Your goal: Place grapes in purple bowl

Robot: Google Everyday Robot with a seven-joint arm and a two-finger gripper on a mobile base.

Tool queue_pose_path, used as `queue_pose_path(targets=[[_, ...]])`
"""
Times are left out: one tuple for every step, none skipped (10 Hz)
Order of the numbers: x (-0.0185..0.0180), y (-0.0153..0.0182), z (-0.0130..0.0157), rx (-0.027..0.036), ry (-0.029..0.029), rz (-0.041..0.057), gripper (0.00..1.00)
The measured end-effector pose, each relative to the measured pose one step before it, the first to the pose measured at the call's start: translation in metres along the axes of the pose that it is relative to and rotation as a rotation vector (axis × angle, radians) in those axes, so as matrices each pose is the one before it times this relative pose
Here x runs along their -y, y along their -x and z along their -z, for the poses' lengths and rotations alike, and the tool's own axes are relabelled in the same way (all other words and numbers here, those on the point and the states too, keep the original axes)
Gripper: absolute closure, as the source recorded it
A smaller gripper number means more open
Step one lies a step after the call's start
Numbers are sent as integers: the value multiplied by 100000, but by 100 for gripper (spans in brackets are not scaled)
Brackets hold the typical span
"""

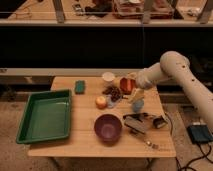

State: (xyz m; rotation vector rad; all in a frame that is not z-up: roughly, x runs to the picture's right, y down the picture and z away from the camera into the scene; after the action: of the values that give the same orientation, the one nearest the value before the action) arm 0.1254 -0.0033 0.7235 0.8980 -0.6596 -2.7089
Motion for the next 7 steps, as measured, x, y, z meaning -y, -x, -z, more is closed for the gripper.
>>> queue_pose_path(targets=[[6,97,31,353,129,-292,20],[-230,253,-83,1477,1338,-2624,20],[-273,501,7,856,1579,-4170,20],[-137,476,271,343,1491,-6057,20],[43,89,553,501,1598,-4585,20],[21,13,1678,548,4080,-10935,20],[-152,-7,1517,-1834,2545,-10355,20]])
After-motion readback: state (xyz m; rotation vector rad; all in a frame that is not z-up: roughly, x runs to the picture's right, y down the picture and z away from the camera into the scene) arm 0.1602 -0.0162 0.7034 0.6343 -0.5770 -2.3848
